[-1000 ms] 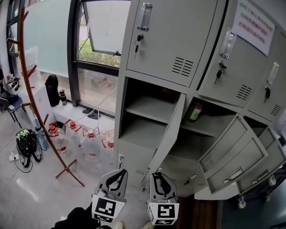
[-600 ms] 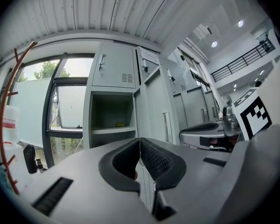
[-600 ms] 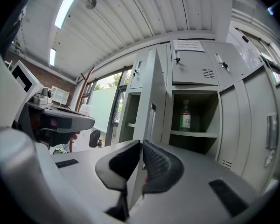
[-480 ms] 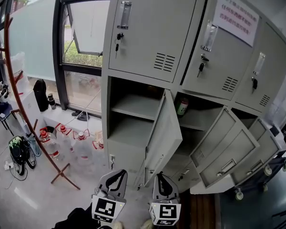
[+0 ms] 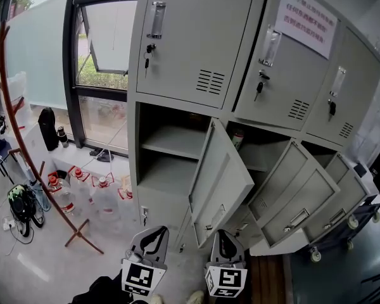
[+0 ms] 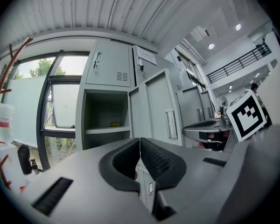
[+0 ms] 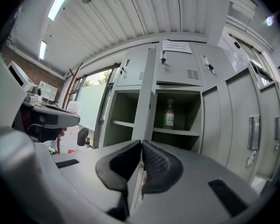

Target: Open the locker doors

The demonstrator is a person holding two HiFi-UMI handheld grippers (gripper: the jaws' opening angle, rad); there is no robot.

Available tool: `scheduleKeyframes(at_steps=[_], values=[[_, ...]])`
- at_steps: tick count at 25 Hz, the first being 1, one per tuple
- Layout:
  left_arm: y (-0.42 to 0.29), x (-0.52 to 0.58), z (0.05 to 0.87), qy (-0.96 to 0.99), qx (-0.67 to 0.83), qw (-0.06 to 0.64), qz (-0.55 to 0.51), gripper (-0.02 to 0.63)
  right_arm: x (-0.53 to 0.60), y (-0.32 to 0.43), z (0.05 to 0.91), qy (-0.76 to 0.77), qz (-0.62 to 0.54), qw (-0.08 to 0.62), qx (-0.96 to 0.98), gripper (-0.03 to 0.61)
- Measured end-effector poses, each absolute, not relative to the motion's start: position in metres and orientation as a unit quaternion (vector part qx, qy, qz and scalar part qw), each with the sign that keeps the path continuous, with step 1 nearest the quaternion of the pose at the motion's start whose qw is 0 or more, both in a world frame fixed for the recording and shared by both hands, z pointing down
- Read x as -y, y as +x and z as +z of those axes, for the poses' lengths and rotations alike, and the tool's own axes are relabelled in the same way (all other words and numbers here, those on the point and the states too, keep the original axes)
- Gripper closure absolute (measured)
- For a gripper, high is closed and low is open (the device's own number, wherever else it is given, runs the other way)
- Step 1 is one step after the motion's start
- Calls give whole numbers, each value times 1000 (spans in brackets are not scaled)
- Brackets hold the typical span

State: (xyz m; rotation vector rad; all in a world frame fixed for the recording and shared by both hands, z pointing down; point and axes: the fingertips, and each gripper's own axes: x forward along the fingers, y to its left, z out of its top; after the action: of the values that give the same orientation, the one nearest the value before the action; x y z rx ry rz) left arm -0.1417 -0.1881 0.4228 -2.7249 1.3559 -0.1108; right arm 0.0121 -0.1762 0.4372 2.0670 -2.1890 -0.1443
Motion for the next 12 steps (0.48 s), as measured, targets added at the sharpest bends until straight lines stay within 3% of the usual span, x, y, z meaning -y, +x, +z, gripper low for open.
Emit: scheduleKeyframes(at_steps=[12], values=[[-139,192,426,-900,-433,45,-36,589,179,30,439,705,-46,68,705,561]])
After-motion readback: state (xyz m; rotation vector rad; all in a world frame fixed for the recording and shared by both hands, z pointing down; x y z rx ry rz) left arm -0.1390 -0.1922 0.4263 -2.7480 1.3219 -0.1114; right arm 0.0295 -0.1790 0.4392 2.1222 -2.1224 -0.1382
